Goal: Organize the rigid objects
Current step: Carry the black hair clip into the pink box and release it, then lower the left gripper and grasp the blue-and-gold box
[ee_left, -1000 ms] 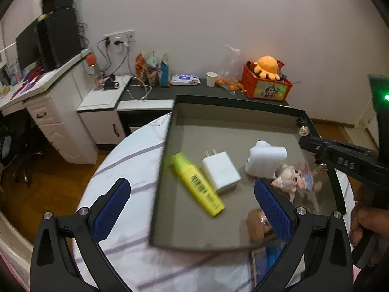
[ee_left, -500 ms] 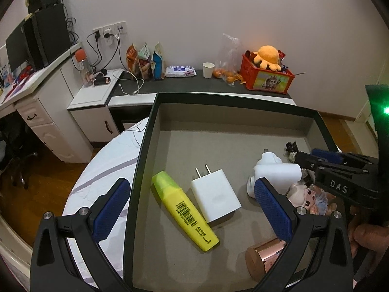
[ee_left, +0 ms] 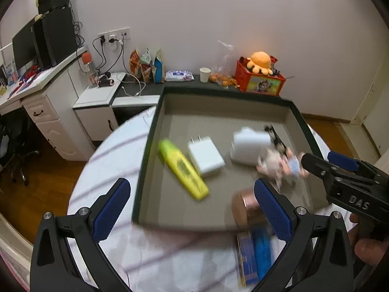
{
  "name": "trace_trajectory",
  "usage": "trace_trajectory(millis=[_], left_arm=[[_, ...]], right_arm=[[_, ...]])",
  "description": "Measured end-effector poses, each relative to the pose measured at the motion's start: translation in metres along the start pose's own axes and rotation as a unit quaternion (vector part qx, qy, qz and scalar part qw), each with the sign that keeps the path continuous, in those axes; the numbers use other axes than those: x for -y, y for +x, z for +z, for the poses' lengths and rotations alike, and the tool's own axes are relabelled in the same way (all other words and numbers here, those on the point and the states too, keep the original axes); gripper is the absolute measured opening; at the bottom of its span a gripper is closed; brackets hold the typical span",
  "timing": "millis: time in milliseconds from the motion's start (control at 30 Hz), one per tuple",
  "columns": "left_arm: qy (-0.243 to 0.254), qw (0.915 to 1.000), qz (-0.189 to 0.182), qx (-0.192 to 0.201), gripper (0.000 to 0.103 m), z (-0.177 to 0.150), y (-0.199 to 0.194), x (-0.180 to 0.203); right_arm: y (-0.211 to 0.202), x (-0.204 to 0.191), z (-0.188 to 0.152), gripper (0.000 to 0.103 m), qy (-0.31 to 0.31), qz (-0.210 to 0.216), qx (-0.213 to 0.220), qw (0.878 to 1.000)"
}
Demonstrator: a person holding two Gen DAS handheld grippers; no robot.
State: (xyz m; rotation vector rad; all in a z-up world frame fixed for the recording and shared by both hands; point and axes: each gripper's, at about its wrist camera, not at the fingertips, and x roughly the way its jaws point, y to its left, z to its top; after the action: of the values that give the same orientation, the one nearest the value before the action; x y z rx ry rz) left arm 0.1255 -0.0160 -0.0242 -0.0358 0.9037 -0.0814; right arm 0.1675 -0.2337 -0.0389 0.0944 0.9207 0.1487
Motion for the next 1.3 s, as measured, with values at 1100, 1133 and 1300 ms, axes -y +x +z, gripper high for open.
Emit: trace_trajectory(millis=[1100,1133,1300], left_arm=[[0.027,0.9957,-0.002,-0.089,0.103,-0.096,0.026,0.037],[0.027,0.9958,-0.003,-0.088,0.103,-0.095,0.027,0.037],[0.032,0.9963,0.0,-0.08,0.103,-0.089,0.033,0.038]], right_arm=[[-0.067,0.041,-0.105,0.081,0.056,0.009,-0.001,0.998],[-0.065,0.04,-0.105,0.081,0.055,0.01,-0.003,0.998],[-0.06,0.036,-0.102,0.081,0.051,0.013,-0.008,0.999]])
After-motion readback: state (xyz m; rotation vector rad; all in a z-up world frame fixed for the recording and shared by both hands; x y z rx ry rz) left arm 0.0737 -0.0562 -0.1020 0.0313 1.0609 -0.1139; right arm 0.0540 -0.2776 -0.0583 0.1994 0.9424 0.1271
